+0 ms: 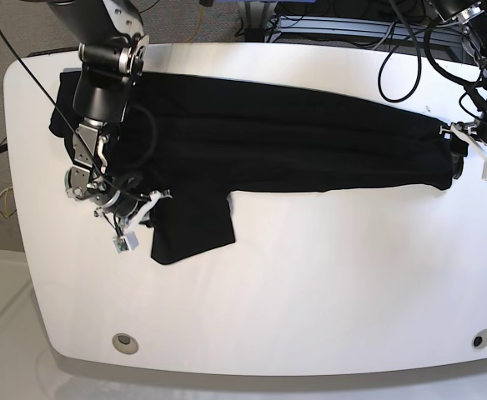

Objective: Fold the T-shirt properly
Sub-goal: 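Move the right gripper along the shirt toward the hanging sleeve and grasp, then drag the sleeve with the right gripper back toward the strip end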

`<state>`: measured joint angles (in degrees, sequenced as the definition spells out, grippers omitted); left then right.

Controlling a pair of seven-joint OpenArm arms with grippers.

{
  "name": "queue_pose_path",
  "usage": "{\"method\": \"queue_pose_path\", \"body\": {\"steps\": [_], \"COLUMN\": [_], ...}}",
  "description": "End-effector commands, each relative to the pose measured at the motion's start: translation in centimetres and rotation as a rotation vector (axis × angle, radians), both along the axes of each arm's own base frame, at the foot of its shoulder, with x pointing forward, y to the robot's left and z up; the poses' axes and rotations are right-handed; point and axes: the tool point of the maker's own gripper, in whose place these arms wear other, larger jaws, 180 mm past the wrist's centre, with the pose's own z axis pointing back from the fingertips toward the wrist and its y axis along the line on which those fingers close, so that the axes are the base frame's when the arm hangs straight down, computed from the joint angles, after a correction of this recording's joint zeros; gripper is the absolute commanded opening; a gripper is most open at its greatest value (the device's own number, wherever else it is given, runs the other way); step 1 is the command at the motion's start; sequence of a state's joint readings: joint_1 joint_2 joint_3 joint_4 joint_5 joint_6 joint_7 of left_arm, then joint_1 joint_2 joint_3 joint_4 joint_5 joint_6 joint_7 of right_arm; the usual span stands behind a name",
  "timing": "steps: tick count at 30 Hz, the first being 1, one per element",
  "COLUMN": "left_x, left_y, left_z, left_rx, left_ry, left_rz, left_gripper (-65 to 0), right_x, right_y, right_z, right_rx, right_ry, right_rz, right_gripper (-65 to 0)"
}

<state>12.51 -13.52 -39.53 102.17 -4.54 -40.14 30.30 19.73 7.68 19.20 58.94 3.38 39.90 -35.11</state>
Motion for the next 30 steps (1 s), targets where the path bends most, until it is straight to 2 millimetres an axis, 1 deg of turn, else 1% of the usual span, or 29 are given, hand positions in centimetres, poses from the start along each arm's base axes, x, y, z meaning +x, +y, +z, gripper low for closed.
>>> {"method": "queue_pose_path", "body": {"steps": [1,7,17,21,27,30], "left_x": [0.6,0.7,0.8,0.9,0.9,0.9], "left_y": [0.1,0.1,-0.1,-0.1,-0.1,-0.1], "left_z": [1.5,1.5,1.5,1.5,1.5,1.5], "left_rx": [0.011,0.01,0.008,0.007,0.007,0.007], "left_ry": [-0.05,-0.051,-0.053,-0.053,-0.055,-0.055], "left_rz": [-0.012,-0.014,-0.018,-0.019,-0.019,-0.019], "left_gripper": [-23.6,-23.6,-23.6,-23.6,-23.6,-23.6], "right_x": [1.7,0.5,-2.4,-3.6,-5.5,-6.6], "right_y": [-1.3,-2.0,-2.4,-1.8,-1.1,-0.7], "right_z": [4.1,5.7,6.7,7.0,6.8,7.2], "right_rx": [-0.064,-0.14,-0.221,-0.202,-0.159,-0.155], "right_ry": [-0.101,-0.12,-0.136,-0.135,-0.134,-0.148], "right_rz": [0.003,0.015,0.03,0.039,0.05,0.058], "right_gripper": [-65.0,-65.0,-65.0,-65.0,-65.0,-65.0]}}
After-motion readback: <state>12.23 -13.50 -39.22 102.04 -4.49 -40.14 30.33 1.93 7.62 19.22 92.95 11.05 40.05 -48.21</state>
